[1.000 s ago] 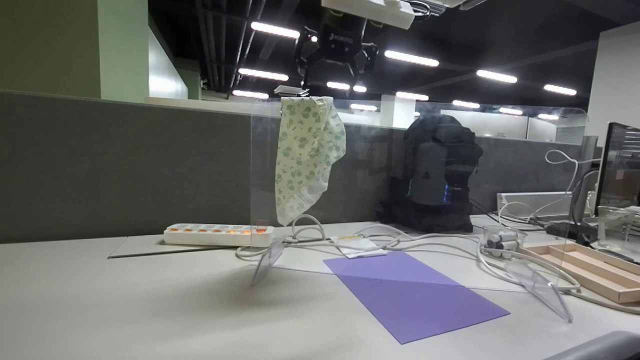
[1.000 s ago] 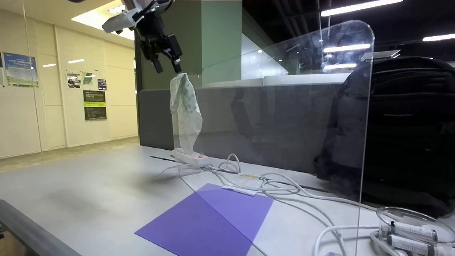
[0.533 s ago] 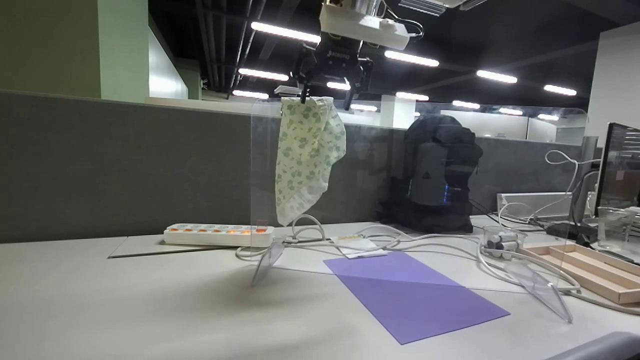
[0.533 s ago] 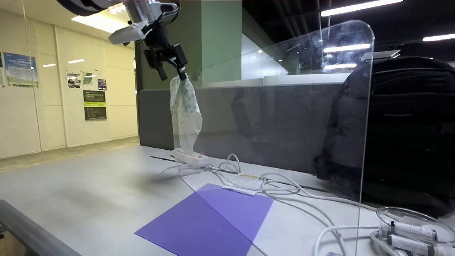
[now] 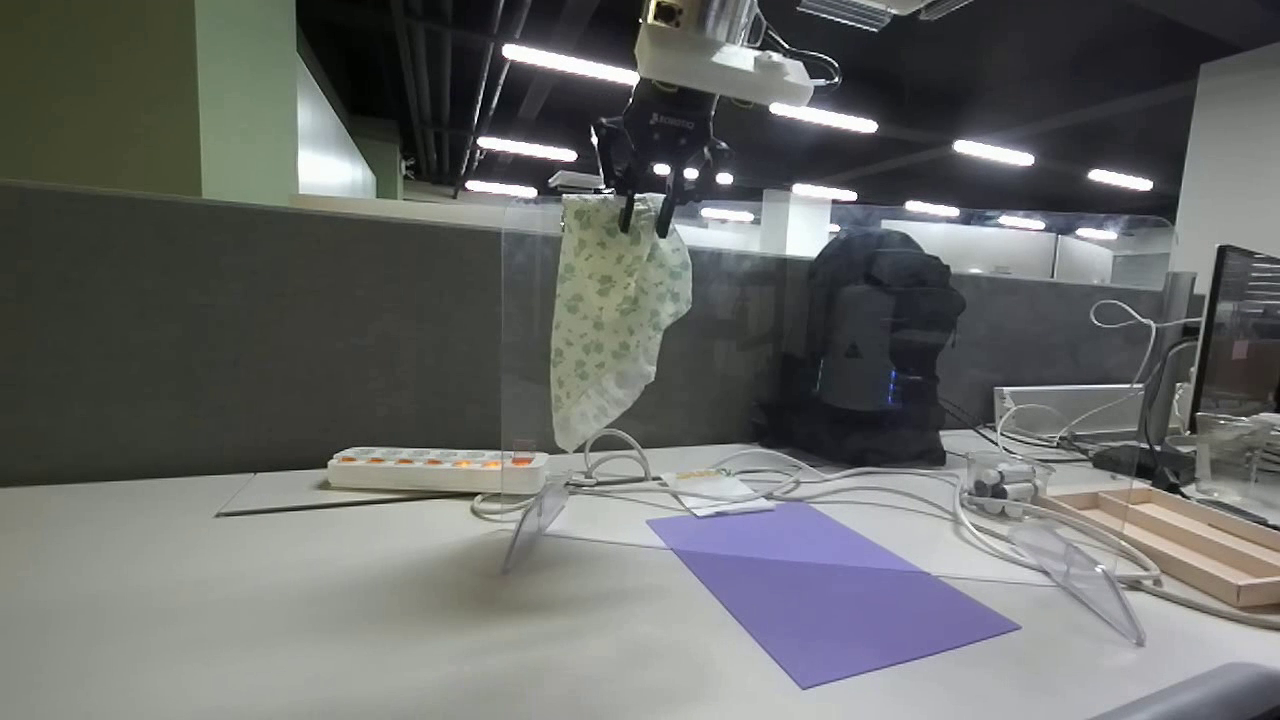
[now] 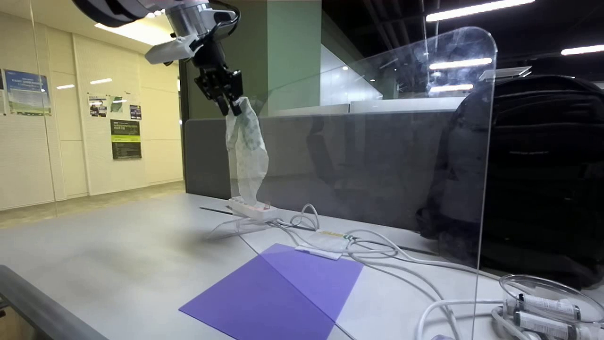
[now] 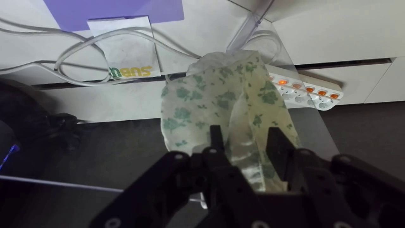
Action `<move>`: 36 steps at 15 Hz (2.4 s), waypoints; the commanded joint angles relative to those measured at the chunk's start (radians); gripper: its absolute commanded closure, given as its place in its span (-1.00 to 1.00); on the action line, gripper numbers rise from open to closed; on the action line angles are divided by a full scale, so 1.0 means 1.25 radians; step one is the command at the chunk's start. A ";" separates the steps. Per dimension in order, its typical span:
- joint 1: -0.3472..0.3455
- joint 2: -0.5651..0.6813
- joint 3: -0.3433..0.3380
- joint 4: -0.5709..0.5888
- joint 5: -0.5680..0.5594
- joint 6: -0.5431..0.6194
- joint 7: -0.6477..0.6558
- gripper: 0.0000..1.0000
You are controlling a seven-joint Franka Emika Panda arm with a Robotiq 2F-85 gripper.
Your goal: Put the cloth on the table.
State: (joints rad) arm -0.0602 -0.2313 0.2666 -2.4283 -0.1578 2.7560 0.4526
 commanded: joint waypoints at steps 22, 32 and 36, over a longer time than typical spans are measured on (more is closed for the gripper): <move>0.134 -0.044 -0.034 -0.116 0.094 -0.279 -0.152 0.99; 0.142 0.017 -0.055 -0.169 0.087 -0.298 -0.188 0.99; 0.141 0.024 -0.057 -0.163 0.107 -0.295 -0.196 0.96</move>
State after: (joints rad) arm 0.1042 -0.2021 0.2072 -2.6329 -0.0204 2.3895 0.2049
